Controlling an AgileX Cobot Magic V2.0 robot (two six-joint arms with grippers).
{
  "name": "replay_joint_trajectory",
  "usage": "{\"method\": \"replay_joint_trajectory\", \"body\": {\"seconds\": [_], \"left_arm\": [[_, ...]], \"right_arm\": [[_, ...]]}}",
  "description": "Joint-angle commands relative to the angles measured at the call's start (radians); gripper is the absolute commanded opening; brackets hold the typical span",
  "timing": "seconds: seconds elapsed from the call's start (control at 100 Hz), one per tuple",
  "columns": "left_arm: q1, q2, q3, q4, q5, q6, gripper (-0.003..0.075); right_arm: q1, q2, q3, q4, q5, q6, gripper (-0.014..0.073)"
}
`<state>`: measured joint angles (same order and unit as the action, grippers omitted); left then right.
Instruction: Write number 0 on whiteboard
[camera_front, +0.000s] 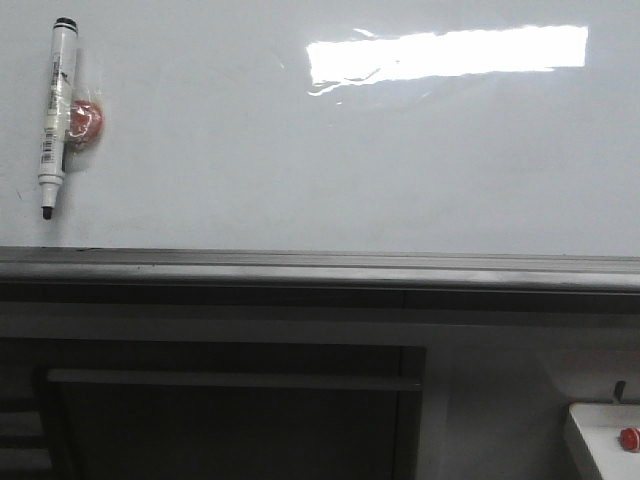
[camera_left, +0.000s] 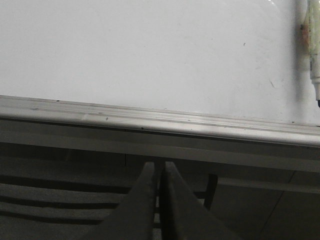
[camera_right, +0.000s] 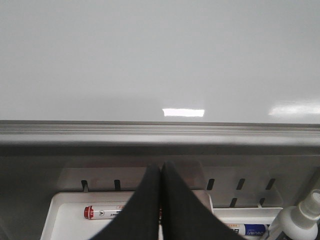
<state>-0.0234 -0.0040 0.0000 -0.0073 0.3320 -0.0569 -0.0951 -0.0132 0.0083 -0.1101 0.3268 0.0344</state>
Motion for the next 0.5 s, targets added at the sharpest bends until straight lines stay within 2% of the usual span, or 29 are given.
{"method": "replay_joint_trajectory", "body": {"seconds": [0.0, 0.49], "left_arm": [[-0.002, -0.027, 0.011, -0.010, -0.053, 0.000, -0.0020], [-0.002, -0.027, 0.011, -0.010, -0.053, 0.000, -0.0020]], "right_arm": [[-0.006, -0.015, 0.023, 0.001, -0.027, -0.011, -0.0067], [-0.034, -0.015, 0.023, 0.001, -0.027, -0.011, -0.0067]]}}
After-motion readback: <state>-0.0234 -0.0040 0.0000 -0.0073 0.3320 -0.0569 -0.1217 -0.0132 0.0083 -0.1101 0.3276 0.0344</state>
